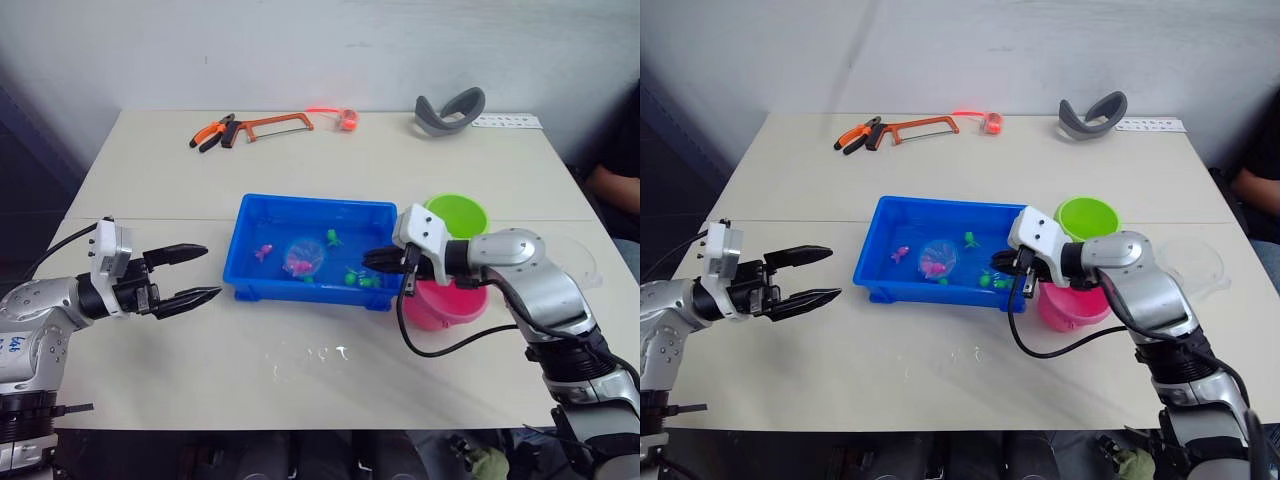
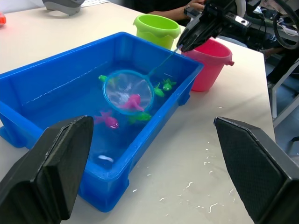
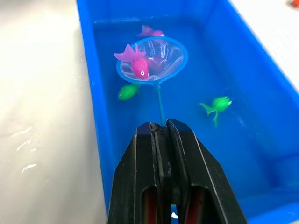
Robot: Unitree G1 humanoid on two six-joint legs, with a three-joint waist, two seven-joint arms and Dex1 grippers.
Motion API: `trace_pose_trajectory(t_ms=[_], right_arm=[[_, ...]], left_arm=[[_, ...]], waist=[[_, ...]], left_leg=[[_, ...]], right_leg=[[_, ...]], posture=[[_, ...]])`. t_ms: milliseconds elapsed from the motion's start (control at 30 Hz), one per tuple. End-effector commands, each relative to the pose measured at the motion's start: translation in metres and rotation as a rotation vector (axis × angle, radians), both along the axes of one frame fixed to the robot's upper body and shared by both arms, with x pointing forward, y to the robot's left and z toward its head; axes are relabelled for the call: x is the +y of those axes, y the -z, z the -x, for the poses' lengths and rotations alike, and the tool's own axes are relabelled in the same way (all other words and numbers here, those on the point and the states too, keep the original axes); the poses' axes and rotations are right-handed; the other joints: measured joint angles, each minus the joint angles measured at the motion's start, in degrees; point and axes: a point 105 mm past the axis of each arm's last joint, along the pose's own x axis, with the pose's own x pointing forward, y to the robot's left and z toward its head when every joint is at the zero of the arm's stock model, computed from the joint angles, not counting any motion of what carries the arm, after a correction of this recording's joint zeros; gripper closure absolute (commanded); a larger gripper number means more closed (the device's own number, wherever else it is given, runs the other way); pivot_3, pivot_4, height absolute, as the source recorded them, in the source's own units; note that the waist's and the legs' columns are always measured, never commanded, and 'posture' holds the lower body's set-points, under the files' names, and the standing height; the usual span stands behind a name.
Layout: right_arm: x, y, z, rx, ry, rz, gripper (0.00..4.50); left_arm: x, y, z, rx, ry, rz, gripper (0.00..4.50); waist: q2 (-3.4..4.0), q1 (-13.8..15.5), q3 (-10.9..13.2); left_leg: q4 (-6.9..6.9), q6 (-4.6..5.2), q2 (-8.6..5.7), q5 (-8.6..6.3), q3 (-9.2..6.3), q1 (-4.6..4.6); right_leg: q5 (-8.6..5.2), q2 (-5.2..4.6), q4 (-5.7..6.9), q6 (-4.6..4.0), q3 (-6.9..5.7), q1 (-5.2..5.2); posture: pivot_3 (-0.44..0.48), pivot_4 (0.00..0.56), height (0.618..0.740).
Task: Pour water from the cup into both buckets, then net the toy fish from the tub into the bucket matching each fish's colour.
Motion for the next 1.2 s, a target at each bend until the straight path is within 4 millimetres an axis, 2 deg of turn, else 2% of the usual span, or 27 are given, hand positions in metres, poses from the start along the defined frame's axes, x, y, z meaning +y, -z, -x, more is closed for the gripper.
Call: trace_pose_trajectory(t_ms=[33,267,367,500,600,800,967,1200], right_arm=[[-0.012,-0.032,0.006,-0.061,-0.001,-0.093,4.50],[-0.037,-0.059,0.039,-0.056,-0.001,-0.247,4.50],[-0.050,-0.063,0.054,-0.048,0.025,-0.271,4.50],[-0.078,-0.066,0.078,-0.064,0.138,-0.264,4.50],[-0.100,-0.061,0.097,-0.081,0.236,-0.217,4.50],[-0.141,-0.042,0.121,-0.169,0.391,-0.067,4.50],[-0.164,-0.028,0.129,-0.350,0.438,0.064,4.50],[-0.186,0.000,0.144,-0.501,0.413,0.269,4.50]], left_arm=[[-0.010,-0.017,0.000,-0.060,0.039,0.021,0.01],[-0.044,-0.027,0.000,-0.073,0.159,0.063,0.01],[-0.056,-0.032,-0.001,-0.090,0.192,0.089,0.01],[-0.089,-0.040,-0.004,-0.126,0.283,0.121,0.01],[-0.114,-0.044,-0.006,-0.159,0.357,0.130,0.01],[-0.144,-0.042,-0.008,-0.185,0.472,0.067,0.01],[-0.154,-0.031,-0.009,-0.175,0.539,0.023,0.01],[-0.154,-0.026,-0.015,-0.181,0.538,0.009,0.01]], waist=[[0.00,0.05,0.00],[0.00,0.26,0.01],[0.00,0.41,0.01],[0.01,1.14,0.01],[0.00,1.92,0.01],[-0.01,1.80,0.00],[-0.01,1.55,0.00],[-0.01,1.63,0.00]], left_leg=[[0.00,0.00,0.00,0.00,0.00,0.00],[-0.07,0.00,-0.01,-0.02,-0.04,-0.01],[-0.06,0.01,-0.02,-0.02,-0.03,-0.02],[-0.06,0.02,-0.02,-0.01,-0.04,-0.01],[-0.01,0.05,-0.05,0.01,-0.03,0.00],[-0.01,0.08,-0.06,0.02,0.03,0.04],[-0.08,0.07,-0.02,0.03,0.24,0.22],[-0.08,0.01,0.06,0.04,0.23,0.24]], right_leg=[[0.00,0.00,-0.01,0.00,0.00,0.00],[0.00,-0.01,-0.05,0.00,-0.02,0.02],[0.00,0.00,-0.11,0.00,-0.02,0.07],[0.01,0.03,-0.15,0.01,-0.04,0.12],[0.03,0.03,-0.17,0.06,-0.03,0.18],[0.08,0.16,-0.25,0.15,0.04,0.25],[0.10,0.60,-0.27,0.19,0.35,0.27],[0.10,0.79,-0.35,0.18,0.51,0.27]], posture=[[0.000,0.150,0.740],[0.000,0.150,0.740],[0.000,0.150,0.740],[0.000,0.150,0.740],[0.000,0.150,0.740],[0.000,0.150,0.740],[0.000,0.150,0.740],[0.000,0.150,0.740]])
